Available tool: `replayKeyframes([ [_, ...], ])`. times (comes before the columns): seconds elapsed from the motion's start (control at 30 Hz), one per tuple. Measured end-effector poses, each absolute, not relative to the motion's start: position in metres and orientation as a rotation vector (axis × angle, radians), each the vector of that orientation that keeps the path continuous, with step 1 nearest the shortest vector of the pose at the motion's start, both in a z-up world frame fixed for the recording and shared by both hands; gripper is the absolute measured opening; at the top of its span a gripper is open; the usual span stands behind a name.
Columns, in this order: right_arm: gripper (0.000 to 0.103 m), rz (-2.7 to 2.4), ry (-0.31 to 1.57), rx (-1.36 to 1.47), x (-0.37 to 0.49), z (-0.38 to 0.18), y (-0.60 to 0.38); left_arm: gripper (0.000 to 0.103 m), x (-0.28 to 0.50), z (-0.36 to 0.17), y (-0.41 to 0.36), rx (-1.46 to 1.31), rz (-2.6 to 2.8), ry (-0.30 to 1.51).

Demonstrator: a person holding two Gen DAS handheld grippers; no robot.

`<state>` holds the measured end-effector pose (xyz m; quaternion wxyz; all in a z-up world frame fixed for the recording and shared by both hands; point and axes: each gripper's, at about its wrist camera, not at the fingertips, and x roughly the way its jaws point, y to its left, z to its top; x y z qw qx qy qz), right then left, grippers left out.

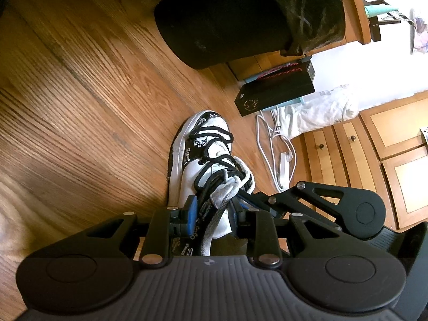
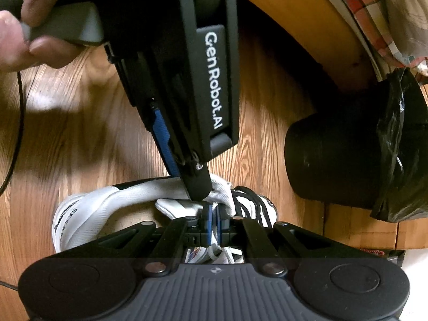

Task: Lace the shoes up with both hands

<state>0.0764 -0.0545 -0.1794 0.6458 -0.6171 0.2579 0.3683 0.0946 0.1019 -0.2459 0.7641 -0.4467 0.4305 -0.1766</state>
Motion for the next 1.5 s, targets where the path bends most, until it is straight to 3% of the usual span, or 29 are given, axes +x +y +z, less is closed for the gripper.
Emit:
replayKeyframes([
  [0.33,0.004,0.826,0.595,-1.39,0.079,-0.186,-0.045,0.032,0.087,-0.239,0.115,-1.094,-0.361,0.827],
  [0.77,0.004,0.83,0.586,-1.416,0.082,-0.196,-0.044,0.032,0.119,-0.248,0.099,-1.124,-0.304,0.903],
  [0.93,0.004,0.831,0.578,-1.423,0.073,-0.202,-0.035,0.01,0.124,-0.247,0.093,-1.085,-0.308,0.917],
  [1.03,0.004,0.83,0.568,-1.425,0.071,-0.203,-0.03,0.003,0.122,-0.247,0.094,-1.074,-0.3,0.91],
  [1.33,0.006,0.811,0.576,-1.414,0.072,-0.223,-0.023,0.003,0.12,-0.238,0.092,-1.028,-0.281,0.895],
  [1.5,0.015,0.796,0.565,-1.392,0.065,-0.212,-0.028,0.003,0.12,-0.235,0.093,-1.017,-0.275,0.892],
])
